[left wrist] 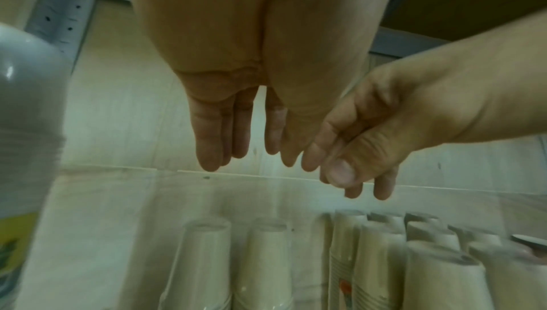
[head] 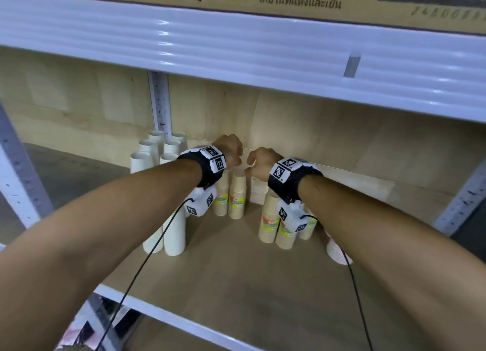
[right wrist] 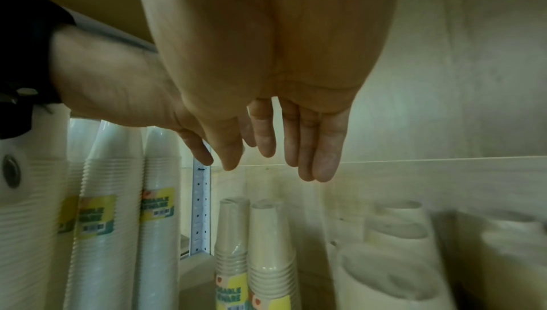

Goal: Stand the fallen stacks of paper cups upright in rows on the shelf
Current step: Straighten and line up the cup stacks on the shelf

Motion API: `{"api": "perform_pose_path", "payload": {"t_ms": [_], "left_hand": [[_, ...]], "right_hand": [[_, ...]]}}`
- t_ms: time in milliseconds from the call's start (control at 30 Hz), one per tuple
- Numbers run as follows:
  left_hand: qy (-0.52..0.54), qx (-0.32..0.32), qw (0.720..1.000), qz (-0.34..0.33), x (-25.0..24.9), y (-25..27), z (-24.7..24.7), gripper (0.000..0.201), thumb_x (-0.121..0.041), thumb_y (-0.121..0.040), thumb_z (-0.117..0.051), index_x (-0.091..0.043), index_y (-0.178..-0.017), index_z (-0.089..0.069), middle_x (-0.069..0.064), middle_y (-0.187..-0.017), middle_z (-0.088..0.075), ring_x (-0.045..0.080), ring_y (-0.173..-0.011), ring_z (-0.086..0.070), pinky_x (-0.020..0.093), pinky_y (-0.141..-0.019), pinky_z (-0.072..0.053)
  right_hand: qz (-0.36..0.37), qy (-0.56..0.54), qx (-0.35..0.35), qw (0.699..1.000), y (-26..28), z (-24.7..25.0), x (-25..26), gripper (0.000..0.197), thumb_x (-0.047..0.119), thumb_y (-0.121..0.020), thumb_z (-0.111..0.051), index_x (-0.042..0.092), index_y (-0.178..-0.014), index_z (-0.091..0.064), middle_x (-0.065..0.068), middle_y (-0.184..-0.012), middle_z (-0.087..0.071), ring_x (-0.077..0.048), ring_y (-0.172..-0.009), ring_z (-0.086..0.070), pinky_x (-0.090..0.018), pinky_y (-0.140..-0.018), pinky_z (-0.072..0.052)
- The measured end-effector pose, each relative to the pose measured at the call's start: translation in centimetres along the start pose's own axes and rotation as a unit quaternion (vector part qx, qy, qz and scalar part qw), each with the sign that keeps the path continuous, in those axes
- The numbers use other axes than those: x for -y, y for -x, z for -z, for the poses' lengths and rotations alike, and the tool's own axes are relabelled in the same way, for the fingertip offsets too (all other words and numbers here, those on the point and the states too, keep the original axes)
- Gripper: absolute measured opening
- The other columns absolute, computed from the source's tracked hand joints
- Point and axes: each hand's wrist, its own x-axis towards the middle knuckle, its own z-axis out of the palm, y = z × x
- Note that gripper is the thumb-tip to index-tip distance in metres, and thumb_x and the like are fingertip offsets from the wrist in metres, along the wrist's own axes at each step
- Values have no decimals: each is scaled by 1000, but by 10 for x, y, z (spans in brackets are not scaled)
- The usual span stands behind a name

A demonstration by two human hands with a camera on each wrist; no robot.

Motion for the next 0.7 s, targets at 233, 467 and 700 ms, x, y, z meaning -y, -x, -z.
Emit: {"api": "perform_pose_path", "payload": {"t_ms": [233,467,700], "left_hand": [[-10,33,998,53,24,-9,-26,46,-16,-88,-65,-17,-132,-53,6,-139,-47,26,-124,-52,27,-86,-42],[-65,42,996,37,33,-12,-48,38,-14,-93,-56,-6,-130,-53,12,-132,-54,29,-119,-56,30,-87,-45],[-79,60,995,27,37,-17,-59,29,-14,-90,-59,-3,-117,-60,15,-122,-60,30,-111,-60,30,-79,-46]], "right_hand": [[4,33,18,999,-36,-33,6,48,33,-87,-65,16,-131,-56,-9,-129,-58,-28,-113,-59,-26,-85,-45],[-13,88,25,996,-71,-67,4,30,29,-72,-70,28,-99,-56,-1,-105,-63,-28,-93,-65,-35,-80,-55],[2,87,46,995,-82,-78,3,21,29,-72,-67,26,-84,-50,-1,-85,-58,-26,-77,-60,-31,-68,-47]]}}
